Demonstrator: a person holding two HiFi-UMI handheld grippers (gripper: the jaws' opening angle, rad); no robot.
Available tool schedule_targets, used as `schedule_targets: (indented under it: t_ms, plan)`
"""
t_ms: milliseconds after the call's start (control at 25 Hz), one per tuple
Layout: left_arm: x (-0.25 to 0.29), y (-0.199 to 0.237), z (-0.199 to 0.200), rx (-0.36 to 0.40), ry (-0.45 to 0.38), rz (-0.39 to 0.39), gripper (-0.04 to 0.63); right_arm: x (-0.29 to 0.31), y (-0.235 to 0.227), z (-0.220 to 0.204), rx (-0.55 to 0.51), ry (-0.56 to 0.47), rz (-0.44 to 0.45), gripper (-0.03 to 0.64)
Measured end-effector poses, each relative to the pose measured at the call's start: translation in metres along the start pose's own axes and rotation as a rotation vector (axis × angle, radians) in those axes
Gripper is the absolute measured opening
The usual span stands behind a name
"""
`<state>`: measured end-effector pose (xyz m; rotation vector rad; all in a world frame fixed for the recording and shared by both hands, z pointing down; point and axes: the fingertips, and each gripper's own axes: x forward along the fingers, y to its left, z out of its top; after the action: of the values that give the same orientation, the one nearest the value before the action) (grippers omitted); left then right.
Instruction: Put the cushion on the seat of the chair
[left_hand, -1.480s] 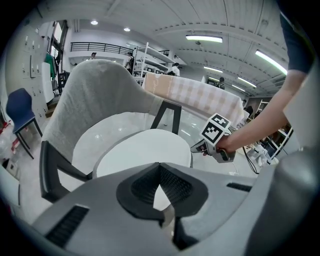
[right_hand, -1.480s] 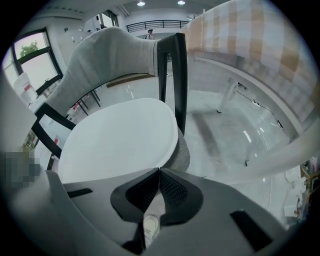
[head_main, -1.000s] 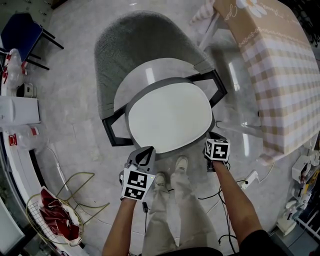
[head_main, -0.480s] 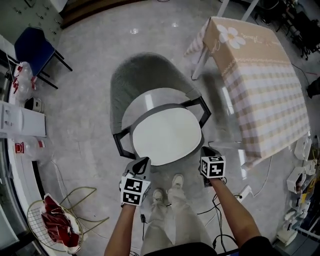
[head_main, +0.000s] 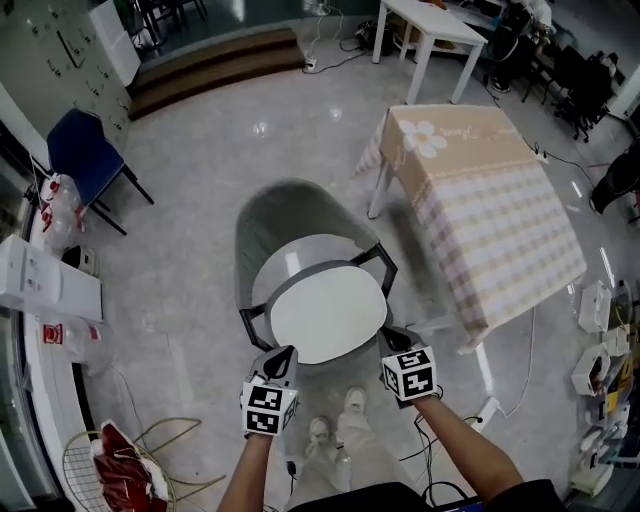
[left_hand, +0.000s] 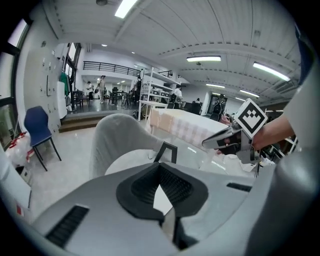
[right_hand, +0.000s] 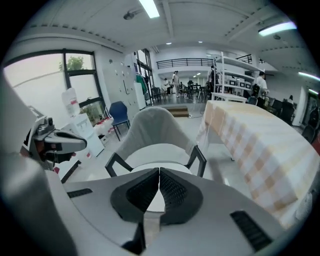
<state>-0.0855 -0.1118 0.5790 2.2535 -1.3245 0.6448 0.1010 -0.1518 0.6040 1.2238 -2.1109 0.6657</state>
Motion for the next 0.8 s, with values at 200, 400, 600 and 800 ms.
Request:
schedule_targets:
  t_ms: [200, 400, 600, 800]
  plan:
    - [-0.036, -0.009, 0.035, 0.051, -0.069, -0.020, 0.003, -0.046, 0.029, 0.033, -0.045, -0.082, 0.016, 0.018]
    - [-0.074, -0.017, 0.051, 0.070, -0.122, -0.024, 0.003, -0.087, 0.058, 0.046, -0.051, -0.141, 0.034, 0.018]
    - [-0.110, -0.027, 0.057, 0.133, -0.166, 0.001, 0.004, -0.123, 0.083, 0.062, -0.097, -0.212, 0.045, 0.018]
    - [-0.145, -0.033, 0.074, 0.151, -0.245, -0.012, 0.003, -0.158, 0.110, 0.078, -0.121, -0.291, 0.061, 0.018]
